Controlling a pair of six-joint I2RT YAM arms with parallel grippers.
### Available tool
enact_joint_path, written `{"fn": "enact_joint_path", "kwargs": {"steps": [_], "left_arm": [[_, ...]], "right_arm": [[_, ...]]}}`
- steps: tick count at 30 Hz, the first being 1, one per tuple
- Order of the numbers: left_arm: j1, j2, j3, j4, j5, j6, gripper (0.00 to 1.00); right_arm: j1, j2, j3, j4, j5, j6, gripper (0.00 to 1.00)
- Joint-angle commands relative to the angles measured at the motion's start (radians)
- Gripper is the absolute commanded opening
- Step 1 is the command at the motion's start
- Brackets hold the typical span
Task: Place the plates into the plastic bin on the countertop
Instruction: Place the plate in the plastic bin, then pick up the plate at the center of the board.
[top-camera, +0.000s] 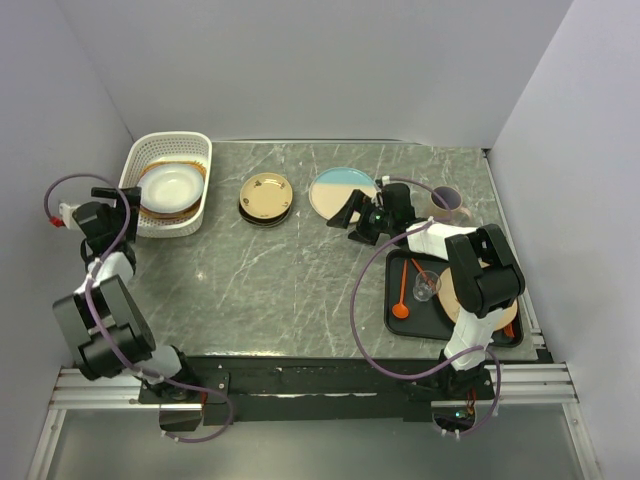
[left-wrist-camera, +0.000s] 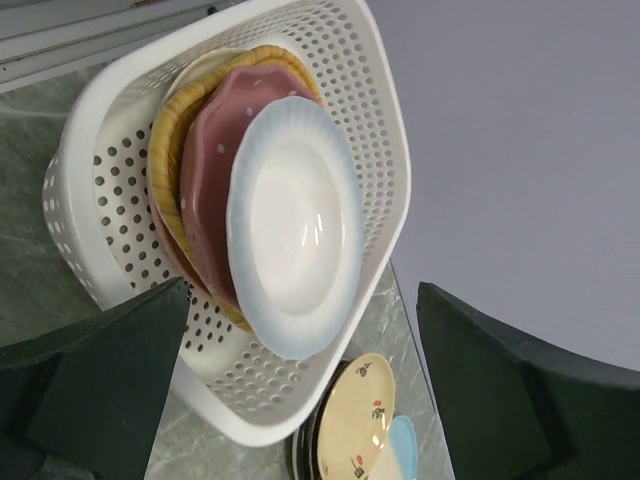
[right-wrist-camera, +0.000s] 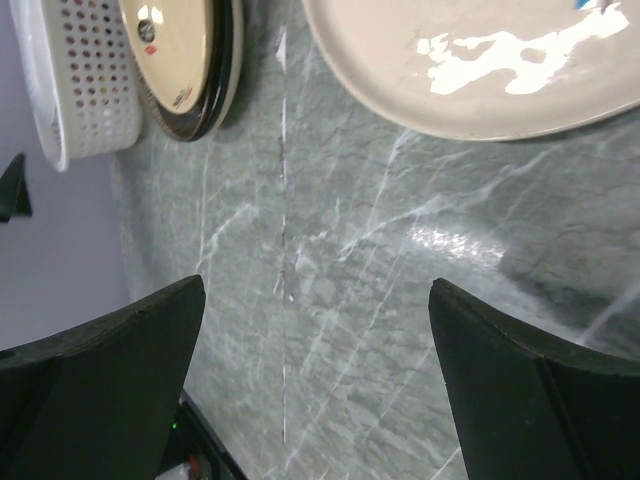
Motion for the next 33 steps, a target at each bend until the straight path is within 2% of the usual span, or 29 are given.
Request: {"fn": "enact_joint_path", "kwargs": {"steps": [1, 7, 11, 17, 24, 33], "left_arm": [[-0.001, -0.117, -0.028, 0.031, -0.015, 0.031, 0.99], [-0.043, -0.246, -0.092, 0.066, 0.028, 0.085, 0.99], [-0.116, -0.312, -0.096, 0.021, -0.016, 0.160, 0.99], [-0.218, -0.296, -0.062, -0.011, -0.016, 0.209, 0.99], [-0.344, -0.252, -0.062, 0.027, -0.007, 0.226, 0.99], [-0.442, -0.214, -0.071, 0.047, -0.010, 0.241, 0.99]], "right_arm": [[-0.021, -0.031, -0.008, 0.001, 0.087, 0.014, 1.00], [-0.041, -0.028, 0.007, -0.025, 0.164, 0.012, 1.00], [-0.054, -0.025, 0.024, -0.042, 0.180, 0.005, 1.00], [-0.061, -0.022, 0.033, -0.055, 0.220, 0.005, 0.99], [-0.065, -0.002, 0.045, -0.039, 0.331, 0.041, 0.98], [-0.065, 0.101, 0.160, -0.094, 0.404, 0.071, 0.86]]}}
